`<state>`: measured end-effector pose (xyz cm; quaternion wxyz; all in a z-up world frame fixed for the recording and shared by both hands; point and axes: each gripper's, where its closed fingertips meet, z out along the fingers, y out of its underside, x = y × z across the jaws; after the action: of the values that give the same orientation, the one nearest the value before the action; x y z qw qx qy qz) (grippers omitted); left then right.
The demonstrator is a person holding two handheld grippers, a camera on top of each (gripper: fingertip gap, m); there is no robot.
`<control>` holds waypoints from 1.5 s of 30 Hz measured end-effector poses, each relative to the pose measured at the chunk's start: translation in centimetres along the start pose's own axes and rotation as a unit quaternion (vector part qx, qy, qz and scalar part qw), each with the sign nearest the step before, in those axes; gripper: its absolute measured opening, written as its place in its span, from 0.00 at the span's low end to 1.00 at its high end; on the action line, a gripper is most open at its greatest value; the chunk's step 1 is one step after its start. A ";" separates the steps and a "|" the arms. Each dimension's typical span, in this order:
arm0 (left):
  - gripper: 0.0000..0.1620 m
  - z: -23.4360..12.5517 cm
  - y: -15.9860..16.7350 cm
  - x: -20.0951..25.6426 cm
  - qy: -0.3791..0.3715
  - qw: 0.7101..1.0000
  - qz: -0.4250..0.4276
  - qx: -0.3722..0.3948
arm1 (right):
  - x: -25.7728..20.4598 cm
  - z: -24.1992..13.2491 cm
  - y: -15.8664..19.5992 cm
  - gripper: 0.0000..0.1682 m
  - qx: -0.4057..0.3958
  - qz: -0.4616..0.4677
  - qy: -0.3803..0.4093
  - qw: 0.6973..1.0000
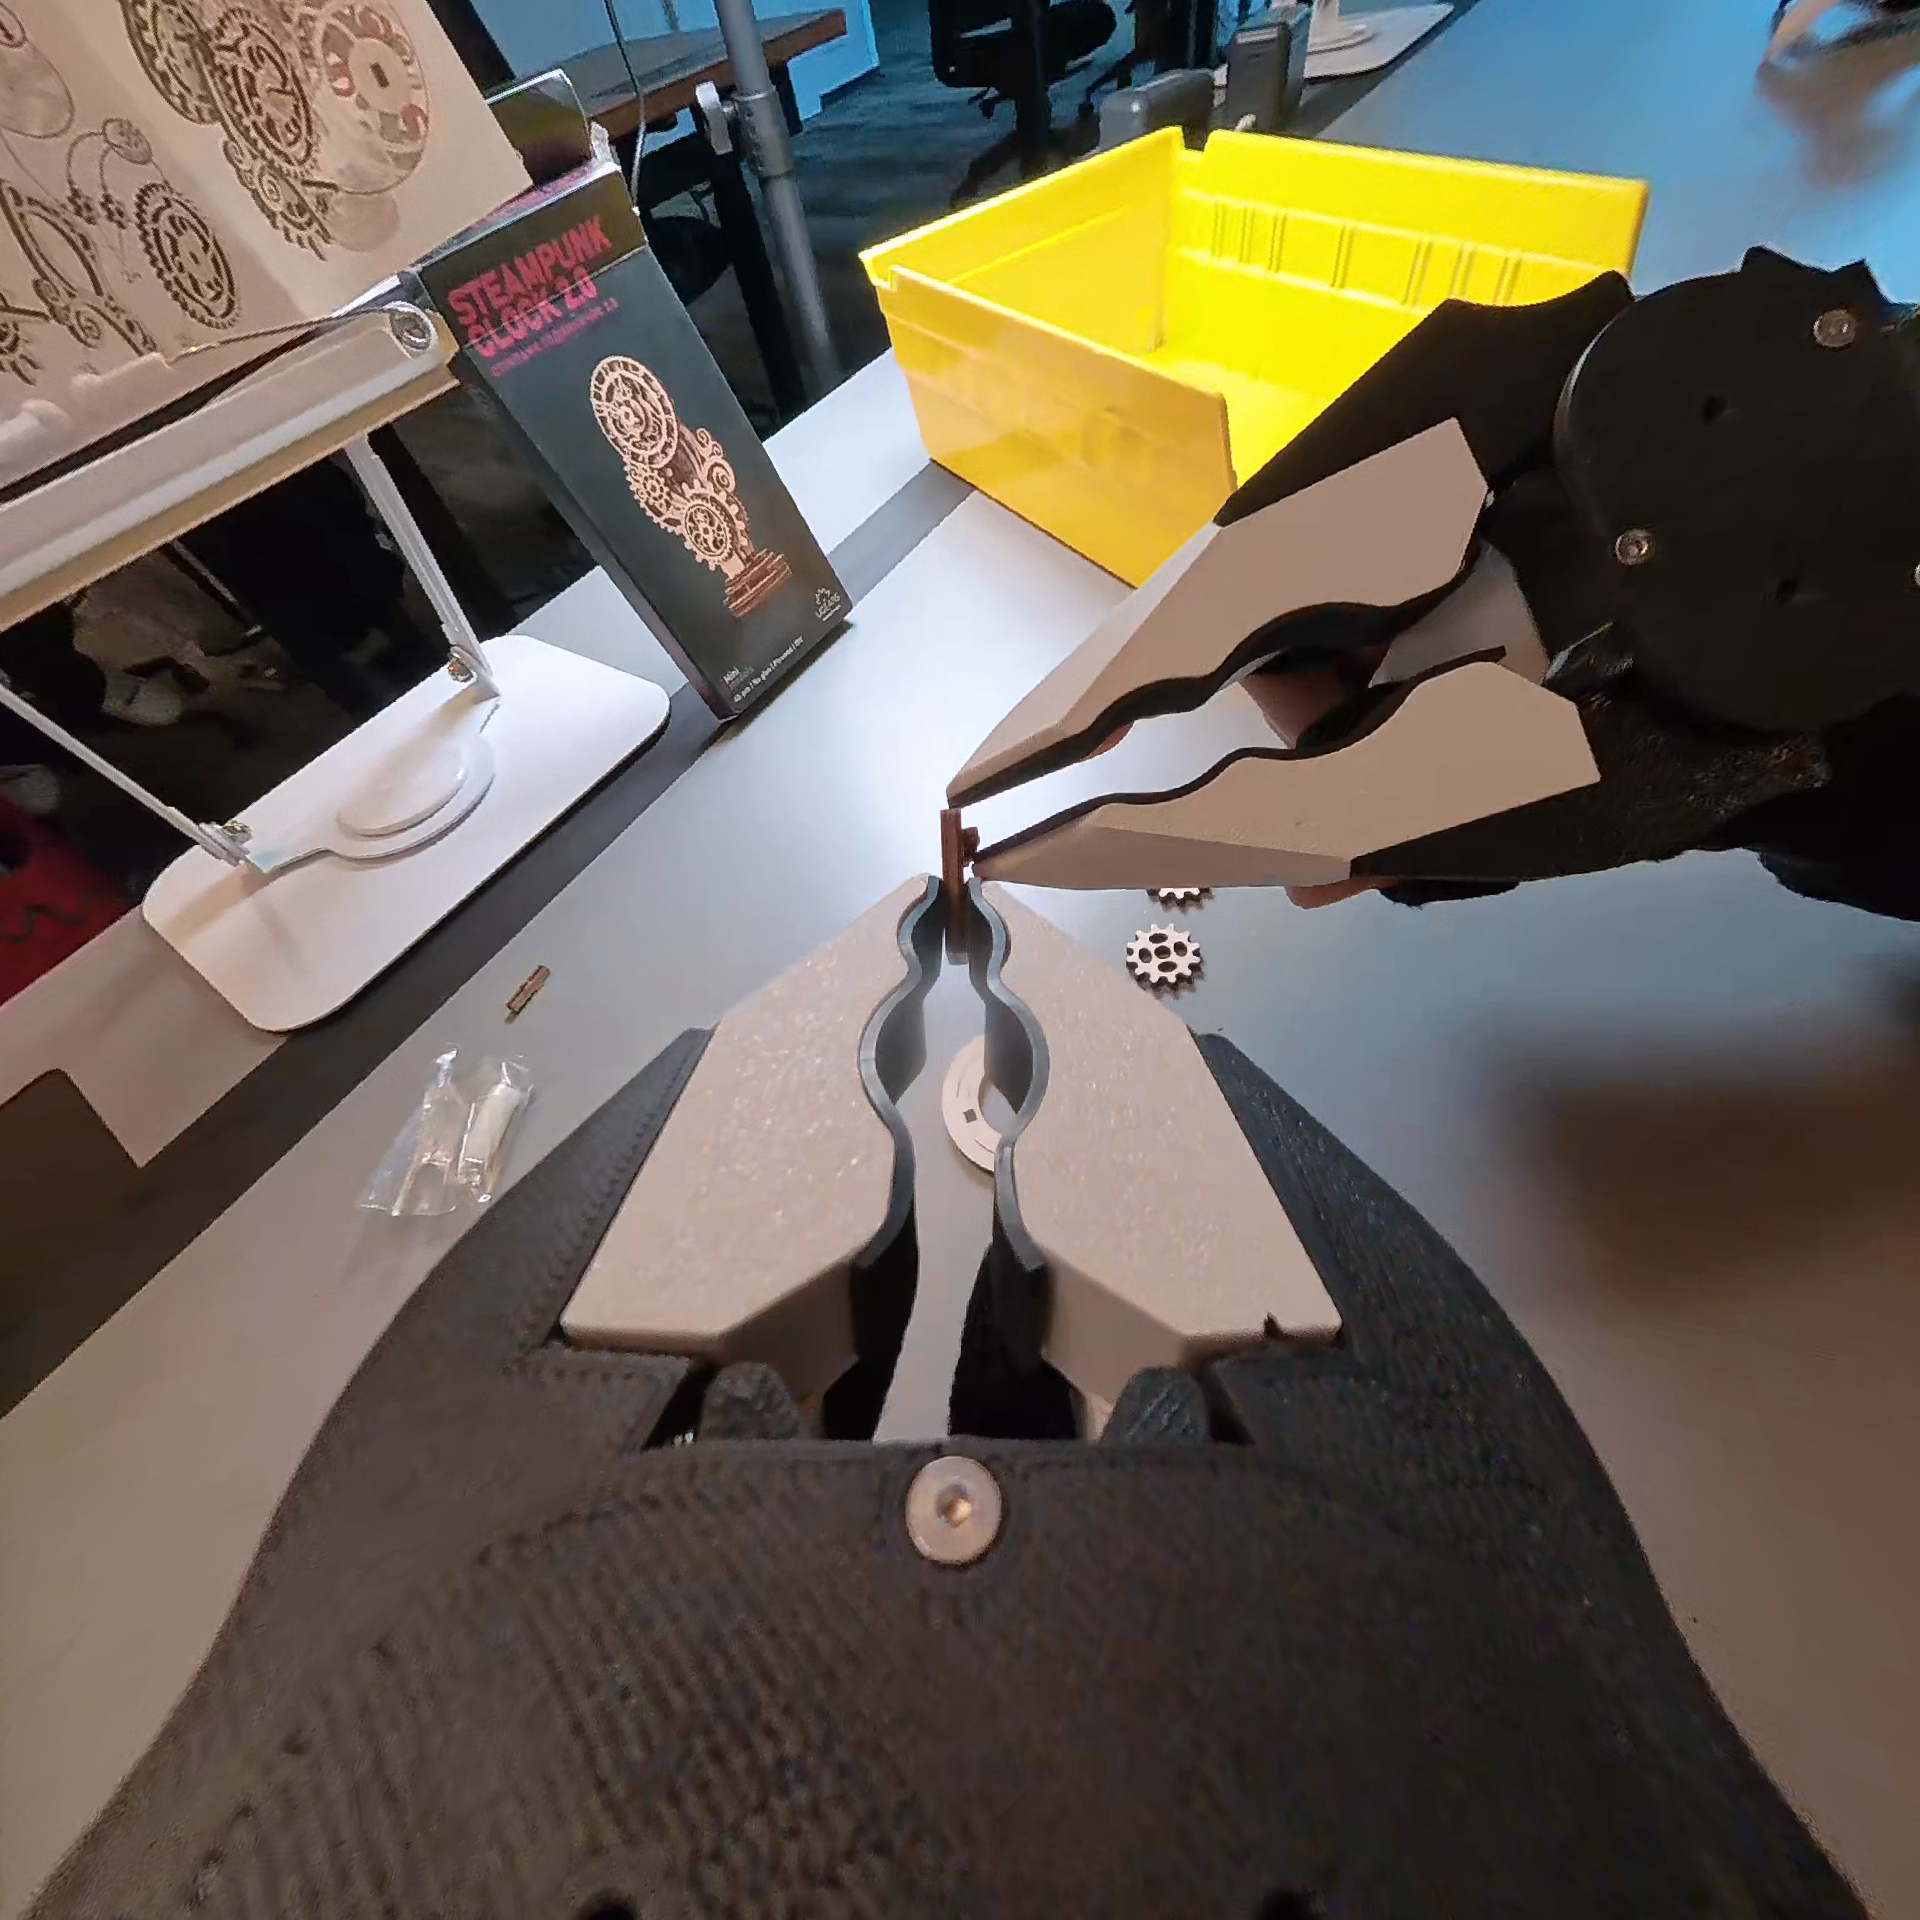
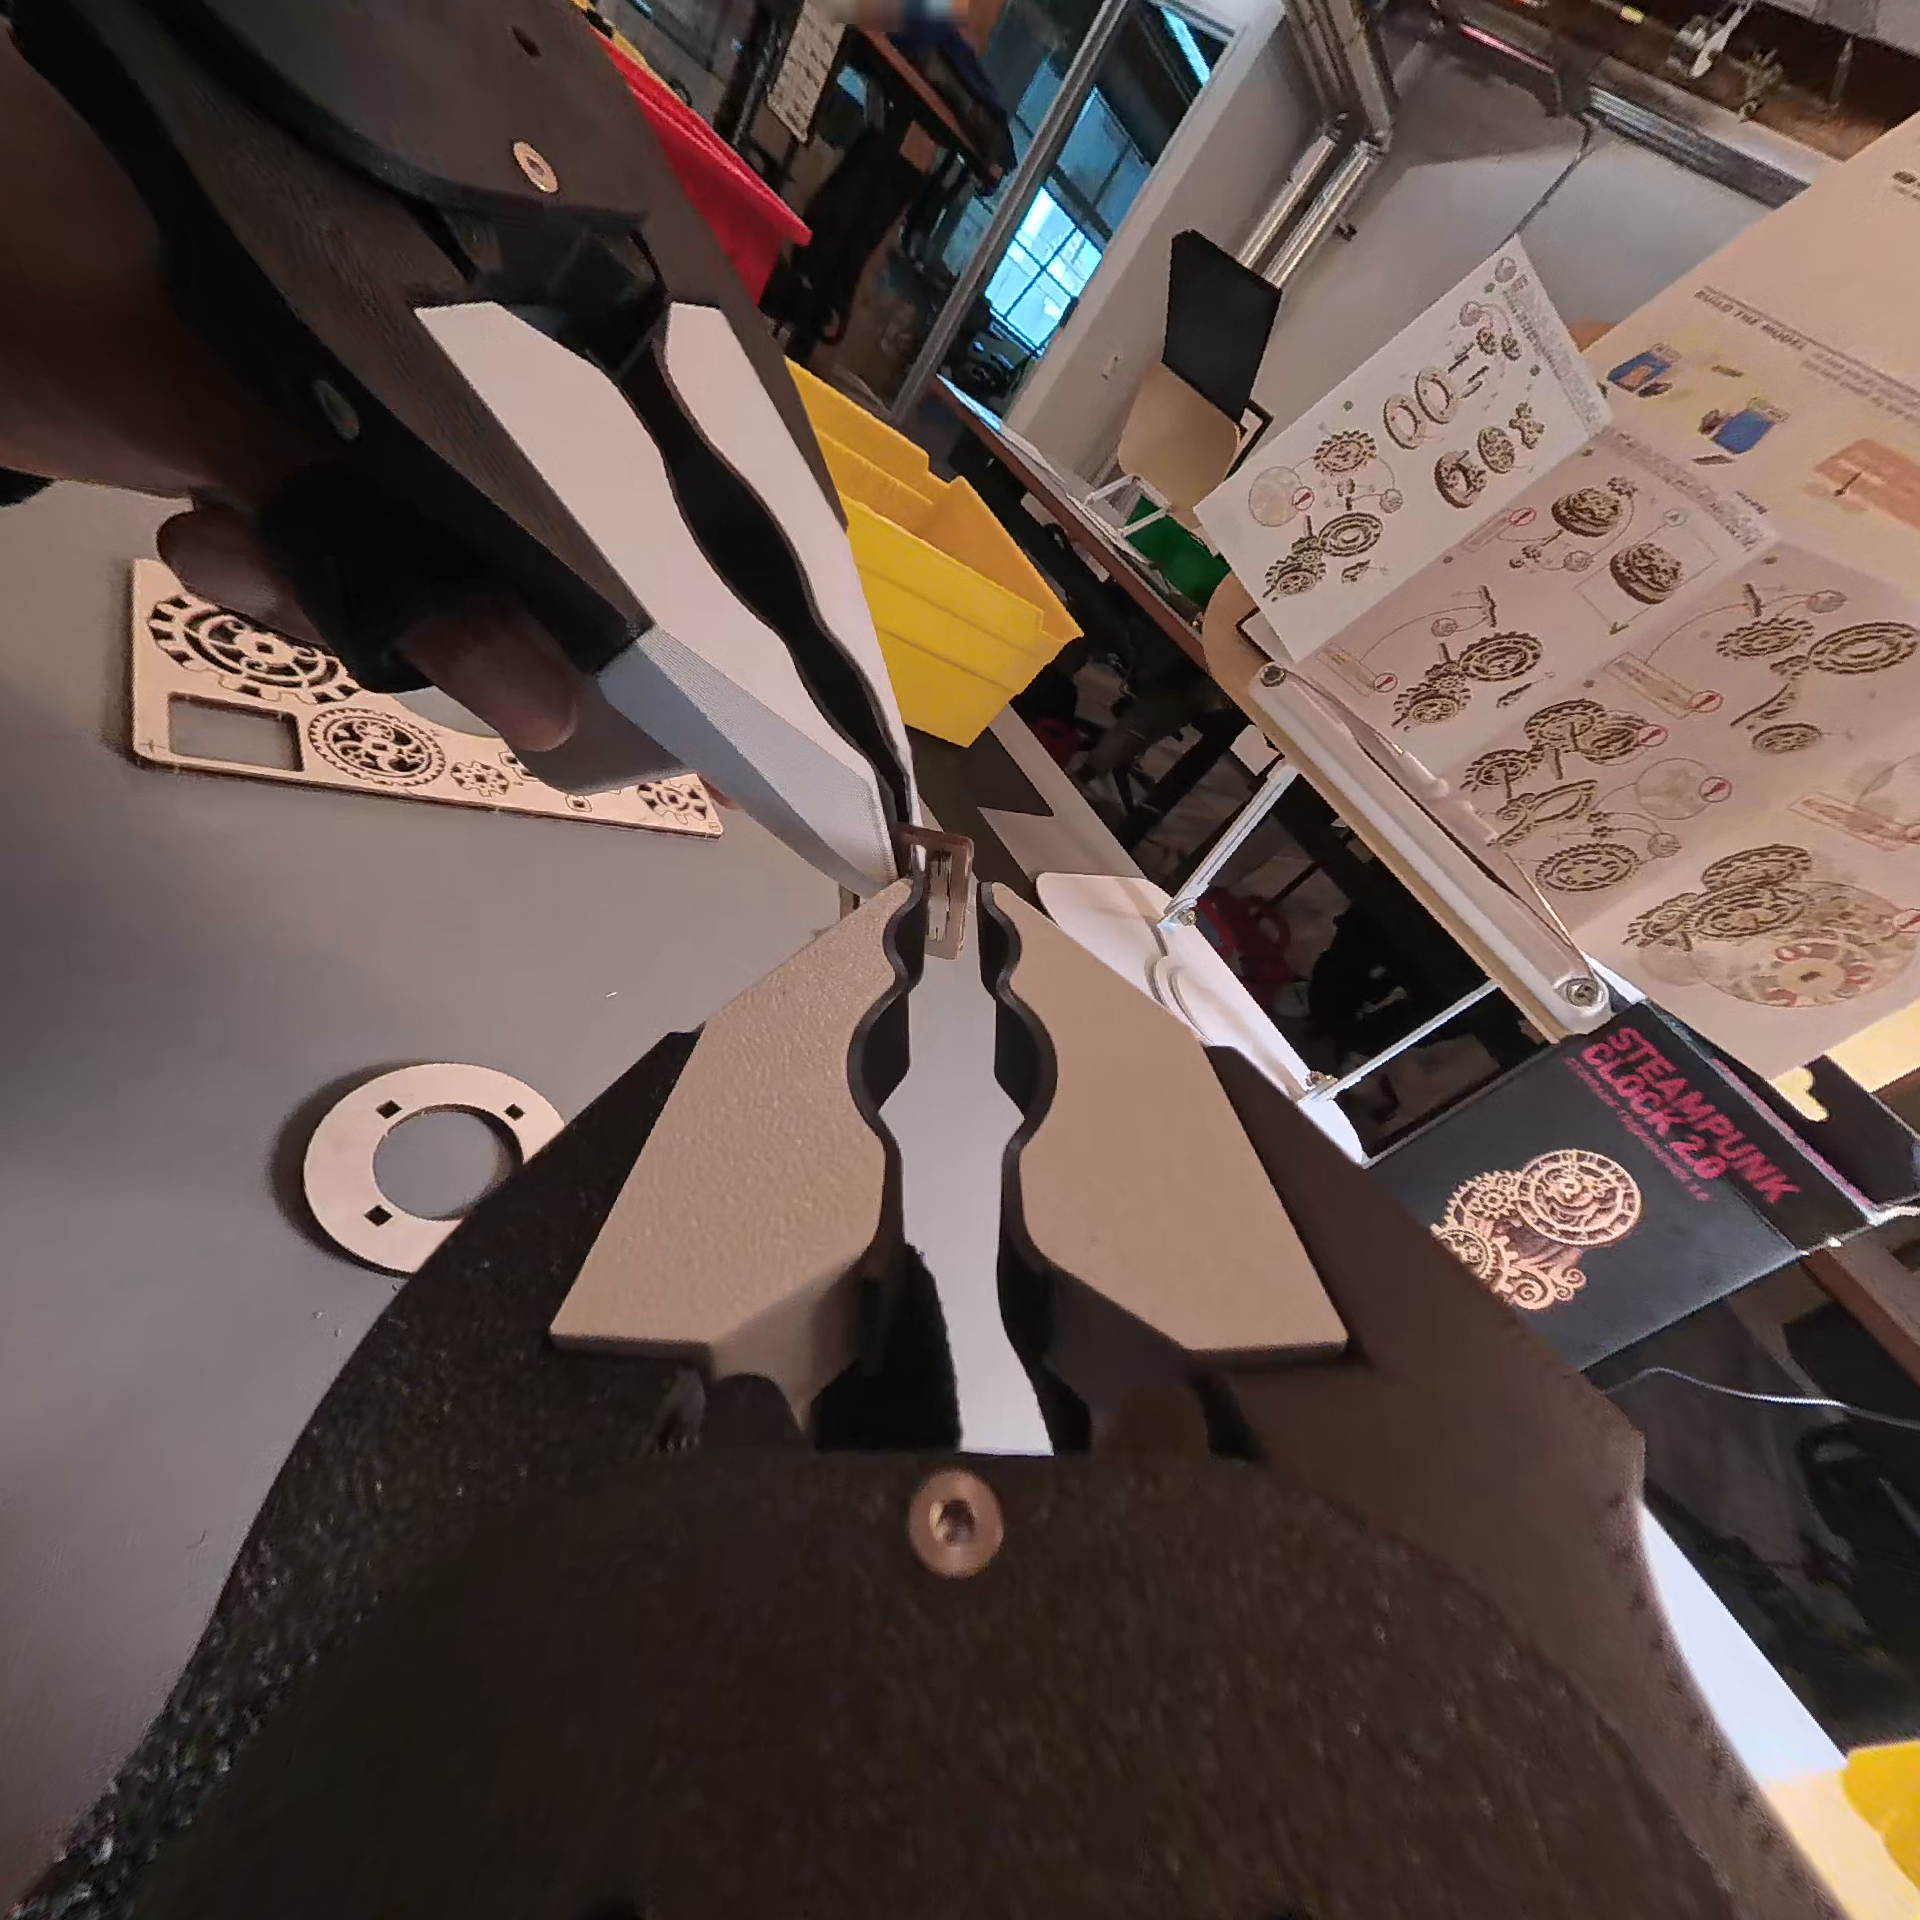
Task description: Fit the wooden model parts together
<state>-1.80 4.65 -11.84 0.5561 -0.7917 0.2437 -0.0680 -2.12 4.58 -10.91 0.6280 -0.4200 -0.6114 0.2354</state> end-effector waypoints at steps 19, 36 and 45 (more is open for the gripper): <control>0.04 0.0 1.7 0.7 0.028 0.996 0.062 -0.053 | -1.4 0.4 1.0 0.01 -0.032 -0.026 -0.027 0.999; 0.01 -0.4 1.5 -2.9 -0.010 0.998 -0.066 -0.020 | -0.9 0.9 0.6 0.02 -0.024 -0.009 0.008 1.000; 0.01 0.4 1.5 -1.3 -0.021 0.999 -0.008 -0.034 | -0.5 1.2 1.0 0.05 -0.036 0.033 0.018 0.999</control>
<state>-3.20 5.18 -13.11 0.5332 -0.8133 0.2280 -0.0478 -3.10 5.00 -12.10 0.6150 -0.4668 -0.5938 0.2263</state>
